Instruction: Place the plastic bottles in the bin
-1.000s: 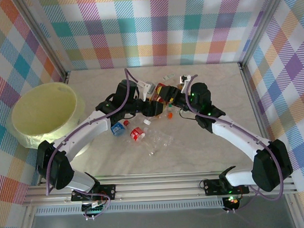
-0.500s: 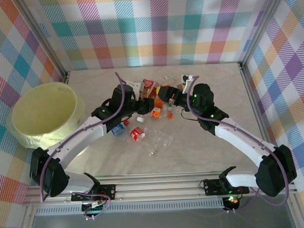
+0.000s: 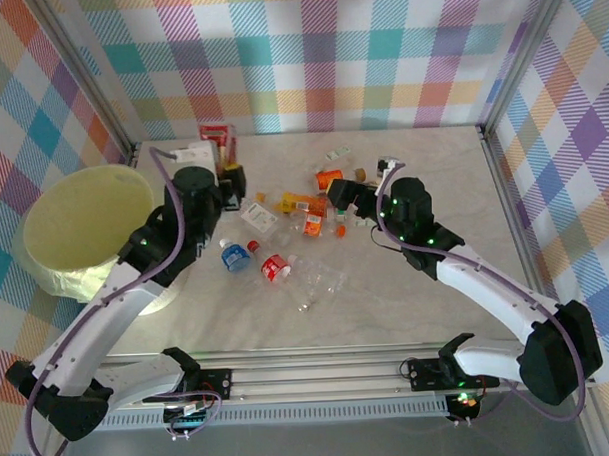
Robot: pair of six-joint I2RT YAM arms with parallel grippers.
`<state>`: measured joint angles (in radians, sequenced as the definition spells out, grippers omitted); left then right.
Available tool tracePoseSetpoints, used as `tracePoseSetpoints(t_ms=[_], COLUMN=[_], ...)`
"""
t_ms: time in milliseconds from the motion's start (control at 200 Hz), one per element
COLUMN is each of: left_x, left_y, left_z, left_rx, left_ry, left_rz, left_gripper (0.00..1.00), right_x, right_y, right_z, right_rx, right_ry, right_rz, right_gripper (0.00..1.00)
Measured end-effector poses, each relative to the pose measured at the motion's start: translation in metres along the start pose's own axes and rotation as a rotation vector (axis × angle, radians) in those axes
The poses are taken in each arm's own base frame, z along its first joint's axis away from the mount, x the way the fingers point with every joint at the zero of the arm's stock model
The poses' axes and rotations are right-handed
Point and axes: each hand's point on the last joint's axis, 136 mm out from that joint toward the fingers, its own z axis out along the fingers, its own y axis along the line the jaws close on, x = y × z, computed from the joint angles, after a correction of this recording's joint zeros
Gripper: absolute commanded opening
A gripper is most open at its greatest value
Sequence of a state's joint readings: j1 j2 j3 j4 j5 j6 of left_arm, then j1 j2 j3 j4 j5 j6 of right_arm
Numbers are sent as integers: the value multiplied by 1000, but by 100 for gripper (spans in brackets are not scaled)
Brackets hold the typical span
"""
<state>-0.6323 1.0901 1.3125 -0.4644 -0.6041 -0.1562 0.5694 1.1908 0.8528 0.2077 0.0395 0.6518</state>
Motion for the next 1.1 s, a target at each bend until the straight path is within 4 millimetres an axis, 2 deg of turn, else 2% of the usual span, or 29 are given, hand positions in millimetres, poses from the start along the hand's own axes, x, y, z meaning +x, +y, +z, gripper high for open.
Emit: tracePoseSetpoints(t_ms=[130,215,280,390,555,650,755,835,960,1100], left_x=[-39,-48,-45,-36,-21,-5,16,33,59,78], left_y=[51,91,128,176,228,257,282,291,289,282], left_z=[-17,-19,-19,-25,-37,-41,-37,-29,-16,-10], left_rx=[-254,-399,-502,-636,-739,-783,-796,-778,-725,-680], left_ry=[-85,-96,-77,-51,-16,26,92,146,227,298], left_rz=[29,15,-8,-54,-159,-238,-333,-392,-459,-495], left_gripper=[58,58,58,58,58,58,59,60,61,63], right_x=[5,10,14,16,16,14,13,14,17,18], right_y=[-6,-9,-11,-13,-9,-4,-1,-1,-2,-3], right_z=[7,10,12,13,14,16,18,19,19,19], right_rx=[23,33,36,46,33,19,8,5,11,14], right_ry=[21,40,54,68,78,83,90,95,108,112], right_rz=[-5,-3,-1,0,-1,-8,-11,-15,-19,-23], right_gripper=[100,100,100,100,100,100,100,100,100,100])
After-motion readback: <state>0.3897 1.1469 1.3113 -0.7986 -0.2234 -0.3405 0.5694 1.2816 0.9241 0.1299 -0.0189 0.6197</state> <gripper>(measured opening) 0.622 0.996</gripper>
